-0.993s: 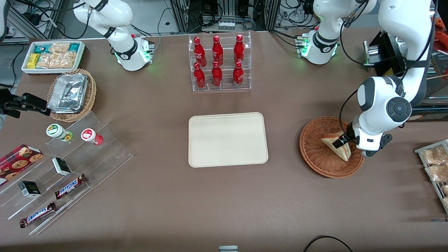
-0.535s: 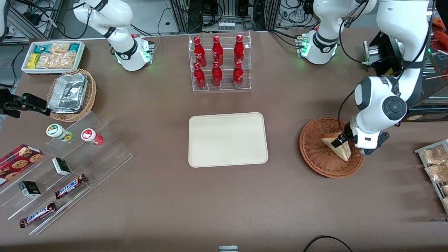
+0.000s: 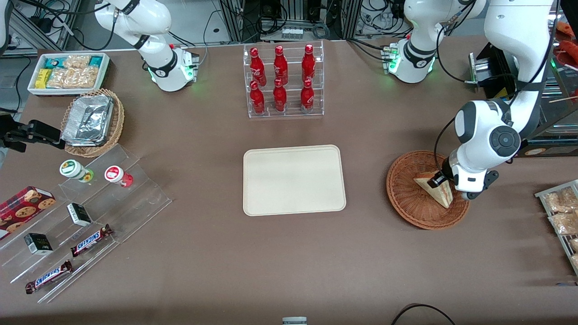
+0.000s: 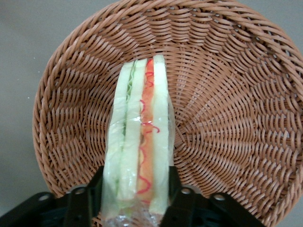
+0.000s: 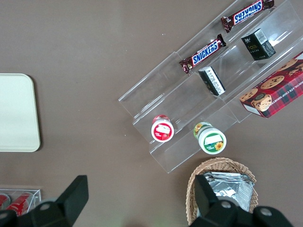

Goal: Place sandwich from basket to tray
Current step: 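Lift the sandwich and carry it over the cream tray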

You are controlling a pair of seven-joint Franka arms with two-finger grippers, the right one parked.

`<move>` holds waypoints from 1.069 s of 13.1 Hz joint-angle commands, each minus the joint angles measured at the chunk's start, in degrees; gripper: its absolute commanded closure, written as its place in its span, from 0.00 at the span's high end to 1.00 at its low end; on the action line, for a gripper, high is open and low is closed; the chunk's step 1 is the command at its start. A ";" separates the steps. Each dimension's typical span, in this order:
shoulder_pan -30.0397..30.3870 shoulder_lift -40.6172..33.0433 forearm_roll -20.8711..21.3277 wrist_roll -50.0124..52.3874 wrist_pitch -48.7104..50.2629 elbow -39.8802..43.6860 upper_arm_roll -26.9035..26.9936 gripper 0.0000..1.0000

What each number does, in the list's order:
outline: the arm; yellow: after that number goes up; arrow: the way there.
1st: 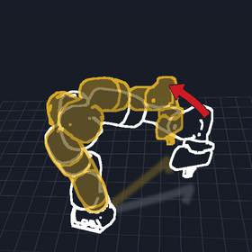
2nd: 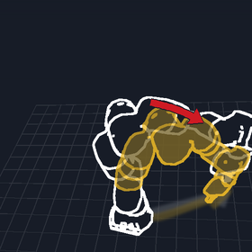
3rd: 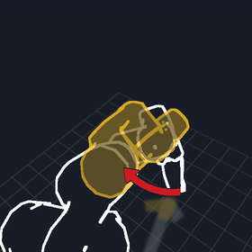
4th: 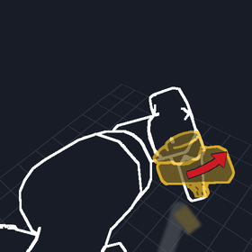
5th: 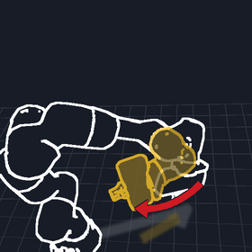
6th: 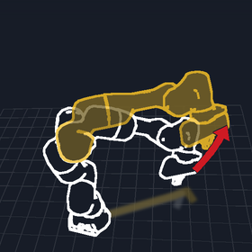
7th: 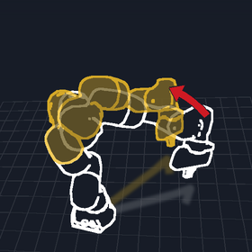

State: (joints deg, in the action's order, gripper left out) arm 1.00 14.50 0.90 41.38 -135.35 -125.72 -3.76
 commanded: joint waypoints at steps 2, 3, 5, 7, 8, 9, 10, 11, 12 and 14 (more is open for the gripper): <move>0.32 -1.83 1.29 2.21 -0.27 -0.58 -0.20 0.00; 0.32 -2.62 1.29 2.21 1.30 -0.23 -0.29 0.00; -0.29 -4.03 1.64 2.12 5.43 1.69 -0.37 0.00; -1.08 -4.91 2.70 1.43 10.87 4.94 -1.42 0.00; -2.04 -4.92 2.79 1.16 13.42 6.87 -2.12 0.00; -3.36 -4.74 2.70 1.16 15.97 8.98 -2.74 0.00; -5.11 -4.57 2.70 1.16 17.65 10.65 -3.18 0.00; -7.65 -4.22 2.61 1.16 18.71 12.15 -3.53 0.00; -10.02 -3.60 2.61 1.16 18.89 13.29 -3.54 0.00; -14.86 -2.55 2.52 1.16 18.90 15.23 -3.54 0.00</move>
State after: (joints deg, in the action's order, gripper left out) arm -10.16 10.17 2.42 42.08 -118.04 -113.49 -7.65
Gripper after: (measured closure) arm 0.855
